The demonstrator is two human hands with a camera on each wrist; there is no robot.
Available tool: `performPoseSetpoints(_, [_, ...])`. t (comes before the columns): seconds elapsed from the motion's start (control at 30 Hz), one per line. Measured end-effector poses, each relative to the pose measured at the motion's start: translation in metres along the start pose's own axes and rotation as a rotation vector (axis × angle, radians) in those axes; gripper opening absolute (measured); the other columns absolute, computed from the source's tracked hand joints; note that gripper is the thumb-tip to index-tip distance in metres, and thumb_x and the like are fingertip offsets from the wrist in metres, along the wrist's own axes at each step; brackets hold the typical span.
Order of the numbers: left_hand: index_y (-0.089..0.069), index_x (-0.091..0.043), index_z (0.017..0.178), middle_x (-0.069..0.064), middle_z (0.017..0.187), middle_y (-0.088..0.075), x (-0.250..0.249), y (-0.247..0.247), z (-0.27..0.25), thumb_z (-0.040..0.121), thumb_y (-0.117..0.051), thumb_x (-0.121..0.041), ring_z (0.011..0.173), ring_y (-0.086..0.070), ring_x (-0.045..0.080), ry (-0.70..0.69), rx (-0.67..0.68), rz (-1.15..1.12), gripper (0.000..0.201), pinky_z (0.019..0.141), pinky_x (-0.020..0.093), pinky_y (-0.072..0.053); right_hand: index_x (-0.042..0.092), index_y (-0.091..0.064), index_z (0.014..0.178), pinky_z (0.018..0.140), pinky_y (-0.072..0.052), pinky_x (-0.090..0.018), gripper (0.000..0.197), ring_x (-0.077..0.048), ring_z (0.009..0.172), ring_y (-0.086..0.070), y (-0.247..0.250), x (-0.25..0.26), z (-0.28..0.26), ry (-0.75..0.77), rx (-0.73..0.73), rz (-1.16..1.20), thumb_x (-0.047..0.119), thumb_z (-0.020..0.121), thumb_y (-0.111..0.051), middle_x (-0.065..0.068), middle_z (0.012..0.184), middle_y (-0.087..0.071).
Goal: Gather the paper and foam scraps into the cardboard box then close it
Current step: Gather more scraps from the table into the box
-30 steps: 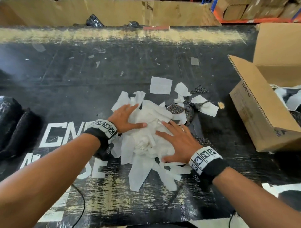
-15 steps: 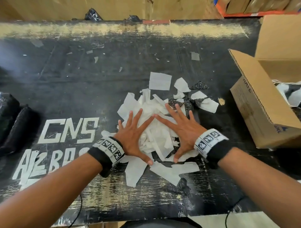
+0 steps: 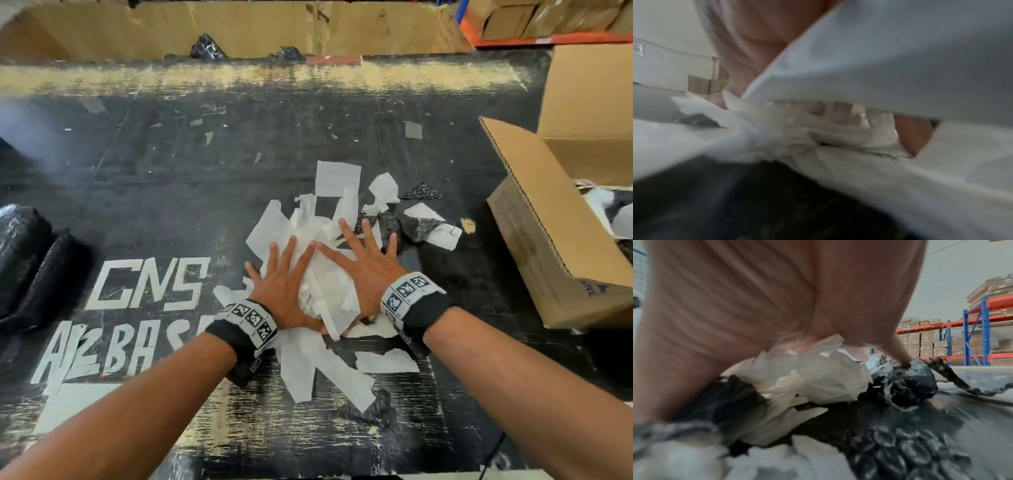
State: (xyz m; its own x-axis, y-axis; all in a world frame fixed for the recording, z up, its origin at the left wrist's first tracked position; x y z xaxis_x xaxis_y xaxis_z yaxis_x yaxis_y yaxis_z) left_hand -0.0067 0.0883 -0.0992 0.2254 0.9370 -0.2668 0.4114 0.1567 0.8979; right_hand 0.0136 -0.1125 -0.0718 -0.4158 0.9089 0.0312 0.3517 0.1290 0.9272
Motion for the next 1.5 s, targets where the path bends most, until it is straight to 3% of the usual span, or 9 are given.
performPoseSetpoints(0.1, [0.027, -0.043, 0.153, -0.002, 0.166, 0.024, -0.003, 0.001, 0.005, 0.059, -0.072, -0.083, 0.152, 0.020, 0.037, -0.022, 0.047, 0.016, 0.142, 0.114, 0.076, -0.003, 0.057, 0.028, 0.142, 0.107, -0.002, -0.079, 0.145, -0.045, 0.147, 0.019, -0.004, -0.004, 0.007, 0.015, 0.081, 0.070, 0.089, 0.041, -0.072, 0.000, 0.162, 0.028])
performPoseSetpoints(0.2, [0.014, -0.038, 0.159, 0.003, 0.169, 0.012, -0.004, 0.003, 0.007, 0.081, -0.071, -0.062, 0.154, 0.009, 0.037, -0.052, 0.043, 0.010, 0.118, 0.120, 0.067, -0.014, 0.052, 0.019, 0.148, 0.116, -0.008, -0.068, 0.129, -0.042, 0.149, 0.010, -0.008, -0.005, 0.007, 0.045, 0.077, 0.093, 0.066, 0.065, -0.079, -0.001, 0.165, 0.016])
performPoseSetpoints(0.3, [0.005, -0.033, 0.161, 0.005, 0.170, 0.003, -0.012, 0.005, 0.005, 0.091, -0.069, -0.046, 0.155, -0.001, 0.036, -0.067, 0.023, 0.010, 0.103, 0.122, 0.055, -0.024, 0.042, 0.006, 0.156, 0.119, -0.015, -0.055, 0.121, -0.036, 0.151, 0.004, -0.006, -0.003, 0.000, 0.060, 0.064, 0.120, 0.042, 0.074, -0.083, 0.000, 0.166, 0.009])
performPoseSetpoints(0.47, [-0.005, -0.031, 0.162, 0.005, 0.169, -0.015, -0.019, 0.009, 0.005, 0.094, -0.065, -0.033, 0.148, -0.033, 0.034, -0.060, -0.031, 0.068, 0.090, 0.112, 0.047, -0.040, 0.039, -0.010, 0.157, 0.114, -0.029, -0.051, 0.090, -0.030, 0.151, -0.012, -0.007, 0.000, 0.000, 0.046, -0.036, 0.195, 0.031, 0.089, -0.069, -0.002, 0.165, -0.015])
performPoseSetpoints(0.63, [-0.016, -0.033, 0.161, 0.004, 0.166, -0.025, -0.025, 0.018, 0.005, 0.096, -0.059, -0.018, 0.145, -0.040, 0.028, -0.049, -0.070, 0.085, 0.080, 0.114, 0.041, -0.041, 0.034, -0.021, 0.155, 0.112, -0.034, -0.044, 0.075, -0.027, 0.147, -0.027, -0.005, 0.004, -0.001, 0.047, -0.099, 0.199, 0.018, 0.094, -0.062, -0.004, 0.161, -0.026])
performPoseSetpoints(0.83, [-0.022, -0.037, 0.159, -0.001, 0.165, -0.028, -0.030, 0.012, 0.006, 0.096, -0.060, -0.025, 0.143, -0.044, 0.026, 0.006, -0.094, 0.038, 0.075, 0.114, 0.041, -0.041, 0.026, -0.029, 0.154, 0.102, -0.045, -0.044, 0.068, -0.035, 0.128, -0.051, -0.005, 0.011, -0.009, 0.001, -0.152, 0.229, 0.017, 0.093, -0.058, -0.005, 0.160, -0.029])
performPoseSetpoints(1.13, [-0.038, -0.041, 0.153, -0.003, 0.159, -0.040, -0.029, 0.020, 0.001, 0.093, -0.065, -0.027, 0.138, -0.050, 0.024, 0.036, -0.183, -0.100, 0.067, 0.116, 0.036, -0.038, 0.027, -0.027, 0.154, 0.100, -0.047, -0.045, 0.073, -0.038, 0.120, -0.057, 0.003, 0.020, -0.010, -0.059, -0.109, 0.225, 0.018, 0.090, -0.061, -0.003, 0.156, -0.034])
performPoseSetpoints(1.37, [-0.051, -0.039, 0.145, -0.002, 0.150, -0.052, -0.029, 0.061, -0.012, 0.088, -0.067, -0.013, 0.127, -0.060, 0.028, -0.068, -0.435, -0.219, 0.065, 0.108, 0.040, -0.047, 0.032, -0.031, 0.151, 0.094, -0.053, -0.043, 0.068, -0.034, 0.112, -0.063, 0.034, 0.026, -0.011, -0.118, -0.371, 0.240, 0.033, 0.091, -0.063, 0.004, 0.159, -0.030])
performPoseSetpoints(1.5, [-0.052, -0.035, 0.146, -0.004, 0.152, -0.050, -0.035, 0.097, -0.026, 0.083, -0.069, -0.002, 0.130, -0.057, 0.026, -0.091, -0.549, -0.260, 0.073, 0.112, 0.036, -0.042, 0.026, -0.032, 0.153, 0.093, -0.052, -0.047, 0.068, -0.038, 0.110, -0.062, 0.070, 0.029, -0.022, -0.103, -0.491, 0.240, 0.023, 0.092, -0.062, -0.001, 0.159, -0.030])
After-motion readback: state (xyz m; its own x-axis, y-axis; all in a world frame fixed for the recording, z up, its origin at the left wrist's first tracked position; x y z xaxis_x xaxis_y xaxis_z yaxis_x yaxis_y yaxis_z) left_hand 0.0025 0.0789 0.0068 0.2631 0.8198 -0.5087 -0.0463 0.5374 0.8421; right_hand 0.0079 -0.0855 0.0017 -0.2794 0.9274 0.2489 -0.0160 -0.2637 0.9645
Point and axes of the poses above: each hand's wrist, its own z-axis towards the middle knuckle, its own y-axis out of the back of the hand, x = y × z, the point moved 2 cm from there along z, towards the middle knuckle
